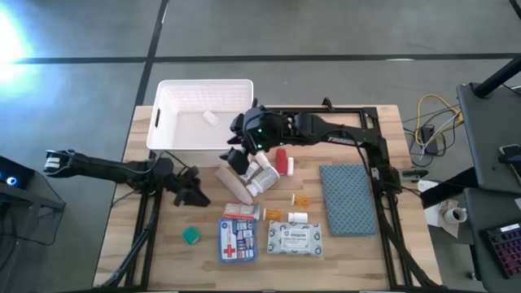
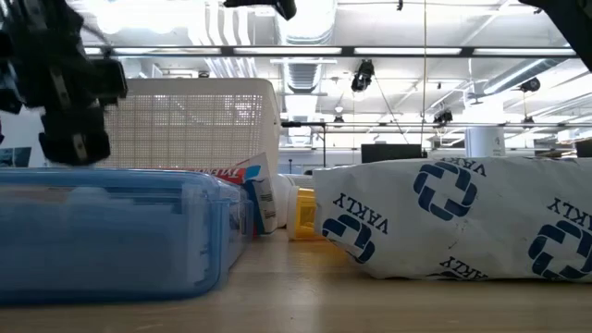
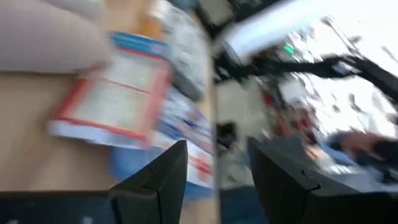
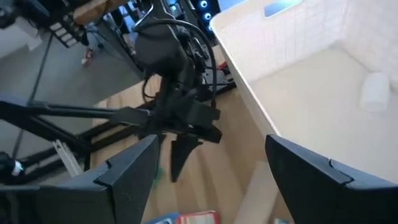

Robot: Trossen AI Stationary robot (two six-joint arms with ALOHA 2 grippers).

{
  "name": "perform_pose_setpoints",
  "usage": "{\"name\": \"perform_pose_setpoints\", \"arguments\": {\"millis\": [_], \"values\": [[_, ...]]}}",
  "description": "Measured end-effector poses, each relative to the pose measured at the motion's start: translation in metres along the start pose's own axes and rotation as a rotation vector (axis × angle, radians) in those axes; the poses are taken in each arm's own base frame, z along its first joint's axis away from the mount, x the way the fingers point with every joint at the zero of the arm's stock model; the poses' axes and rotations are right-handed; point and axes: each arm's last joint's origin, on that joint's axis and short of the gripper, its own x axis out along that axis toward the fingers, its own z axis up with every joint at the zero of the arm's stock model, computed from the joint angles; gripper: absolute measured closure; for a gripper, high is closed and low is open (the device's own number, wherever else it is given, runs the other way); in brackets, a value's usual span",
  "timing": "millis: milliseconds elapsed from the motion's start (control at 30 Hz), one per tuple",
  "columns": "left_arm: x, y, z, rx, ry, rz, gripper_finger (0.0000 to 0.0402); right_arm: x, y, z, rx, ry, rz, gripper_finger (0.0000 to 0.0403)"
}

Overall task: Pick & place medical supplies in basket/bin
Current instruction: Put the green bandage into the white bin

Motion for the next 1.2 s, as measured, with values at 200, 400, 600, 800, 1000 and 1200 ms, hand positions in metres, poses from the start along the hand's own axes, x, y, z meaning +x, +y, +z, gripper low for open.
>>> {"name": "perform_pose_setpoints", "arguments": {"millis": [200,400,600,800,1000,1200], "values": [[-0.003,-0.032,0.015,-0.070,0.059,-0.141,0.0244,0.001,0.009,-0.004,0.075,-0.001,0.022,0.0118],[-0.008,-0.063,0.023,-0.005,0.155,-0.280,0.0244,0.001,0.025,-0.010,0.092,-0.013,0.044,0.0119],[-0.016,-0.095,0.021,0.011,0.296,-0.265,0.0244,0.000,0.039,-0.017,0.081,-0.016,0.042,0.0119],[-0.040,-0.106,0.006,0.075,0.508,0.125,0.0244,-0.001,0.046,-0.021,0.069,-0.068,-0.042,0.0119],[-0.053,-0.126,0.009,0.140,0.544,0.246,0.0244,-0.001,0.045,-0.022,0.059,-0.060,-0.049,0.0119],[-0.052,-0.149,0.010,0.070,0.591,0.204,0.0244,-0.001,0.043,-0.024,-0.004,-0.030,-0.068,0.0119]]}}
